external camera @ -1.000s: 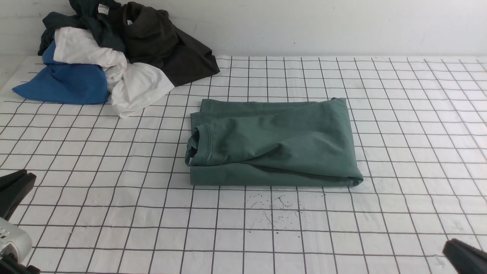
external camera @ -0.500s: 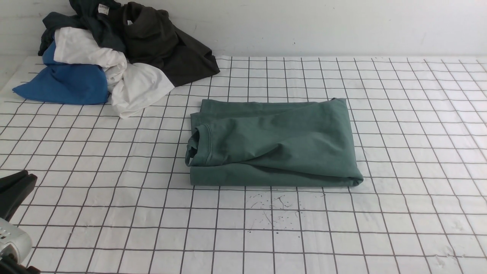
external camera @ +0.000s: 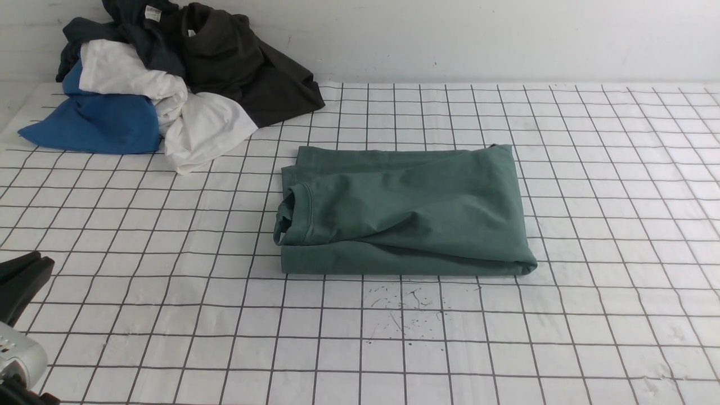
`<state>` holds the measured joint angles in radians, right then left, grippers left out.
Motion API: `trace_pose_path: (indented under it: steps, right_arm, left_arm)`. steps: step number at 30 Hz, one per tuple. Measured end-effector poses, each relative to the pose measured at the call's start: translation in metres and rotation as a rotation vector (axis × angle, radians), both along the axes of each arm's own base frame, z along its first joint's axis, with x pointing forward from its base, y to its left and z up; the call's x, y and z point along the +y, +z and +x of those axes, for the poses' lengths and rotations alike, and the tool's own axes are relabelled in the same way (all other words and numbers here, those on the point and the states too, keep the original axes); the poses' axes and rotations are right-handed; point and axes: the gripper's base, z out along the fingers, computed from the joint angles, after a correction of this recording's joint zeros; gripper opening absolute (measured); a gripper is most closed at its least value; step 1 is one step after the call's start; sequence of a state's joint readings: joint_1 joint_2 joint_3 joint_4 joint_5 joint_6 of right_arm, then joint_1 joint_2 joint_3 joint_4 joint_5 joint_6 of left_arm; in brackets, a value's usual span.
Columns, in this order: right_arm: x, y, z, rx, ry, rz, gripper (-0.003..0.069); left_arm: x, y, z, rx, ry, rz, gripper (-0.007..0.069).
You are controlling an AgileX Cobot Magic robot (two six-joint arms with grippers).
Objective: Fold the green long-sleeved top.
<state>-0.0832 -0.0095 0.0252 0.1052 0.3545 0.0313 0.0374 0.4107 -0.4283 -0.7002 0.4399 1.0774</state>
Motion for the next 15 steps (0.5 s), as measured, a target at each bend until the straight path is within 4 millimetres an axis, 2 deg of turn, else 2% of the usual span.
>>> trace_pose_path:
  steps: [8,14,15]
  right_arm:
    - [0.000,0.000,0.000,0.000,-0.001,0.000,-0.0014]
    - [0.000,0.000,0.000,0.001,-0.001,0.000,-0.0014]
    - [0.000,0.000,0.000,0.001,-0.001,0.000,-0.0014]
  left_arm:
    - [-0.001,-0.002,-0.002,-0.010,-0.008,-0.004,-0.0007]
    - [-0.001,-0.030,-0.017,-0.024,-0.001,-0.015,-0.0007]
    - [0.001,-0.044,-0.022,-0.034,0.015,-0.013,-0.0007]
